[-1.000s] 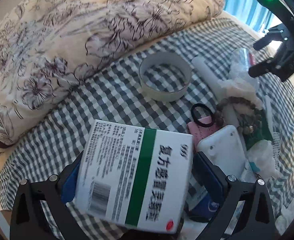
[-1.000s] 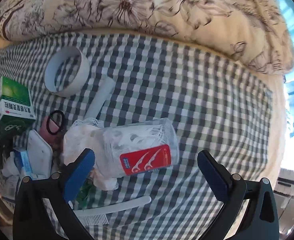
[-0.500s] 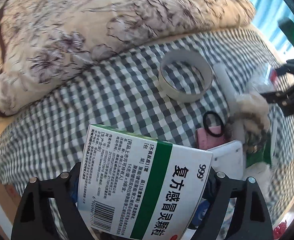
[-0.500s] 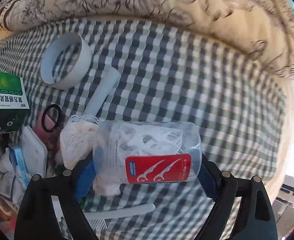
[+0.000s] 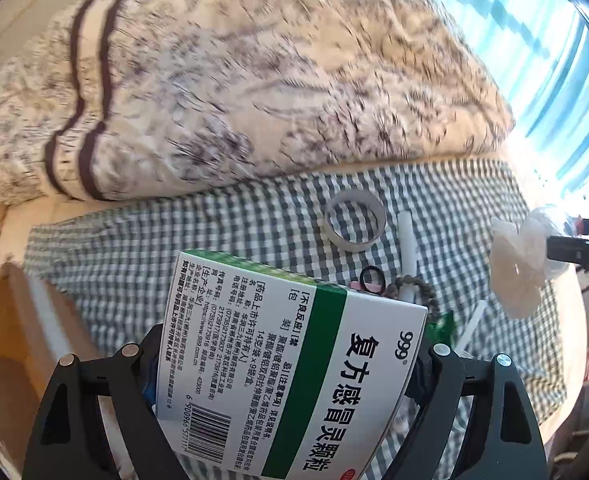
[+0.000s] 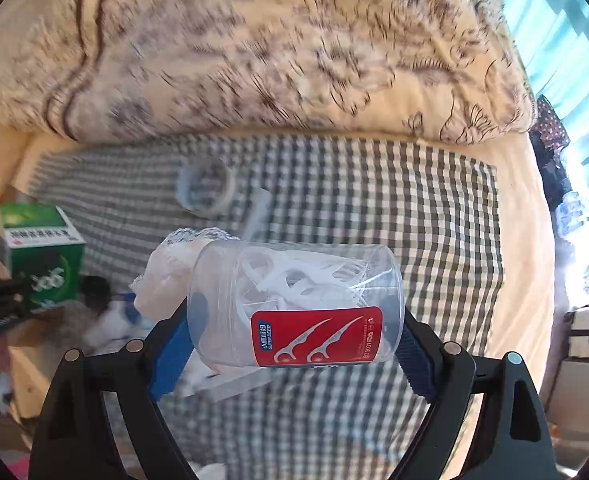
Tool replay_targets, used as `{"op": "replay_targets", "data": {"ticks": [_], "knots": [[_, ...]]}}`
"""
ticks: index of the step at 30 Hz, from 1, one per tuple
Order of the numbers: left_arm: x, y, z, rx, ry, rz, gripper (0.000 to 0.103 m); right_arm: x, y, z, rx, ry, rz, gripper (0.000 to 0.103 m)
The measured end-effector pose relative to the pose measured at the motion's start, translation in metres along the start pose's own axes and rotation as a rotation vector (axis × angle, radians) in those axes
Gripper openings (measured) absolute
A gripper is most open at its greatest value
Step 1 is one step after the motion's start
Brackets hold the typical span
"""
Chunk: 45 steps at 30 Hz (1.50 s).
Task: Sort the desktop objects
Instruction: 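Carry the medicine box and floss jar into the cardboard box and release both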
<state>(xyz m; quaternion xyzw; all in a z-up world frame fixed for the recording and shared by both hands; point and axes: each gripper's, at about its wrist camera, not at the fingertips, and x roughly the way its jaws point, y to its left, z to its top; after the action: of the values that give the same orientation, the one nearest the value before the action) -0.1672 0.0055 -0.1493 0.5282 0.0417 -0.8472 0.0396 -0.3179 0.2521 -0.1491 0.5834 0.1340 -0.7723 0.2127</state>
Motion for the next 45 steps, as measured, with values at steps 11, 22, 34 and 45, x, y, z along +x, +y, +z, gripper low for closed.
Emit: {"op": "replay_targets", "data": {"ticks": [11,22,34,45], "knots": [[-0.105,0.067,-0.024,-0.104,-0.089,0.062,0.088,-0.075,0.094,-0.025,-0.044,-0.095,0.107,0.088],[-0.167,0.230,-0.062,-0.147,-0.123,0.098,0.088,-0.108,0.320,-0.028,-0.176,-0.186,0.255,0.088],[-0.069,0.343,-0.107,-0.182,0.039,0.176,0.089,0.002,0.490,-0.043,-0.263,-0.043,0.248,0.088],[-0.037,0.340,-0.117,-0.080,0.160,0.125,0.103,0.007,0.503,-0.050,-0.341,-0.050,0.008,0.094]]}}
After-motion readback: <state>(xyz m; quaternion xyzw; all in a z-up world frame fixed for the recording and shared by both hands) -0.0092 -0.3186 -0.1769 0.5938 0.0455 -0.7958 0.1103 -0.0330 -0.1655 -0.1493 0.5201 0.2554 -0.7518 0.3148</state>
